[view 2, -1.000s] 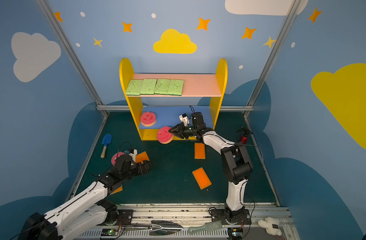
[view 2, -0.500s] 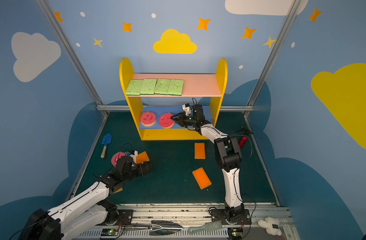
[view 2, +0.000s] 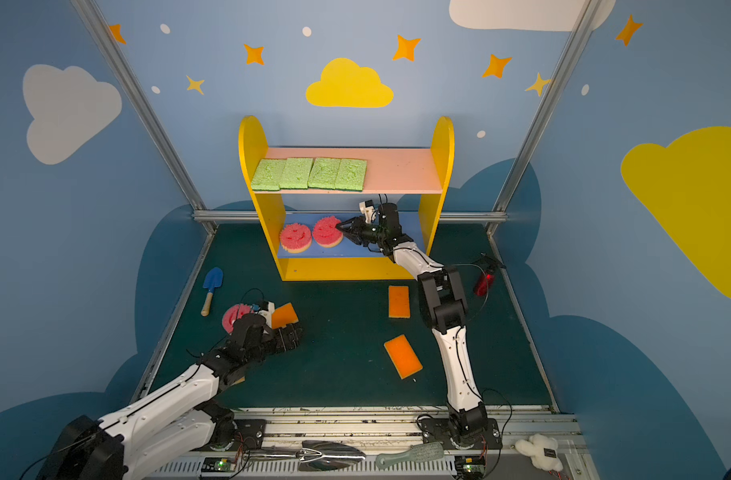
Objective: Place and organize the cleaning sponges onto the shelf
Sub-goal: 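Set the sponge beside the first pink sponge and open the right gripper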
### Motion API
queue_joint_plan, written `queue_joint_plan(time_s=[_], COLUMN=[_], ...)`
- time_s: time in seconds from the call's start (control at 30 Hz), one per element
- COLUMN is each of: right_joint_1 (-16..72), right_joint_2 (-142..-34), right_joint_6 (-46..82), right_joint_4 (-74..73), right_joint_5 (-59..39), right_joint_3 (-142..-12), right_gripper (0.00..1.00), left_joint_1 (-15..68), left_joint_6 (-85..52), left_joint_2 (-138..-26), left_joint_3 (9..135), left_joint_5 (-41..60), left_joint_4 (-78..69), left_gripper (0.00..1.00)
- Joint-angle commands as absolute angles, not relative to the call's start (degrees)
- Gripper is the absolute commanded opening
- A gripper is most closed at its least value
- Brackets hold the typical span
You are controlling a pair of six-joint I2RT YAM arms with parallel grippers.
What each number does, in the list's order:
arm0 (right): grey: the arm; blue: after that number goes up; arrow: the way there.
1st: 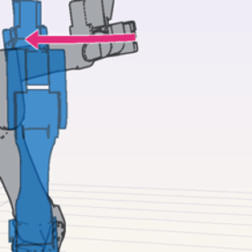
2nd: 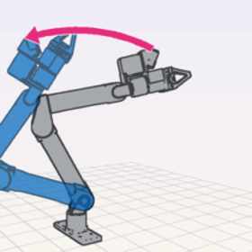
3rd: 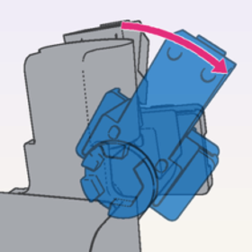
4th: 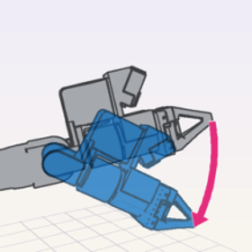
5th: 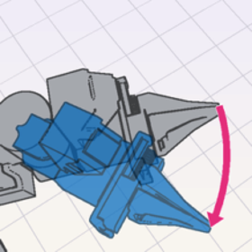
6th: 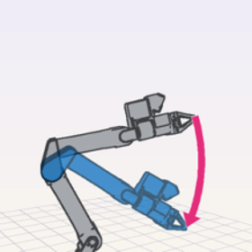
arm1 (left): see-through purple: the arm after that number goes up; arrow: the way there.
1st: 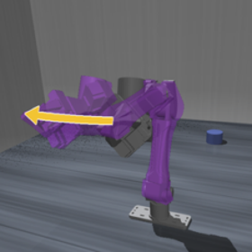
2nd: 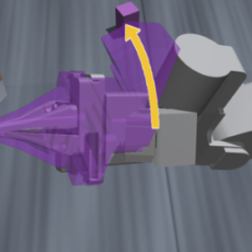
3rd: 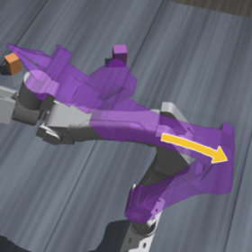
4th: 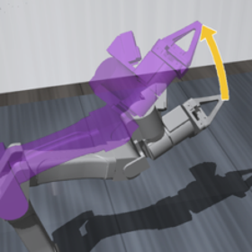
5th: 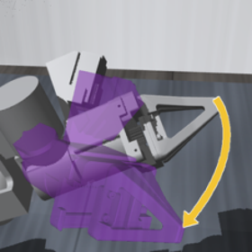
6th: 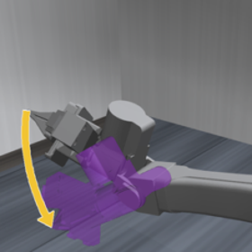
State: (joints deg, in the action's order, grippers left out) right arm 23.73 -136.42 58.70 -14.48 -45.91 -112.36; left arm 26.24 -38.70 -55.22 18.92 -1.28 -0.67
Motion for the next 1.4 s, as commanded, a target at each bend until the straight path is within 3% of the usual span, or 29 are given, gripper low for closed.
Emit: queue_joint_plan(time_s=[0.0,0.43,1.1,1.37], right_joint_1=[23.92,25.04,24.93,24.86], right_joint_2=[-137.23,-131.13,-129.11,-125.22], right_joint_6=[58.45,58.58,50.8,41.75], right_joint_4=[-13.5,-17.91,-5.83,4.24], right_joint_5=[-45.44,-44.76,-39.9,-32.63], right_joint_3=[-113.19,-103.48,-104.94,-105.22], right_gripper=[0.39,0.38,0.65,0.67], left_joint_1=[26.05,26.02,26.04,26.09], left_joint_6=[-37.68,-38.5,-38.69,-38.24], left_joint_2=[-54.86,-53.41,-49.78,-50.45], left_joint_3=[18.81,18.92,17.7,18.99], left_joint_5=[-1.65,-1.58,-2.38,-2.78], left_joint_4=[-1.23,0.15,1.23,2.98], left_gripper=[1.0,1.0,1.0,1.0])
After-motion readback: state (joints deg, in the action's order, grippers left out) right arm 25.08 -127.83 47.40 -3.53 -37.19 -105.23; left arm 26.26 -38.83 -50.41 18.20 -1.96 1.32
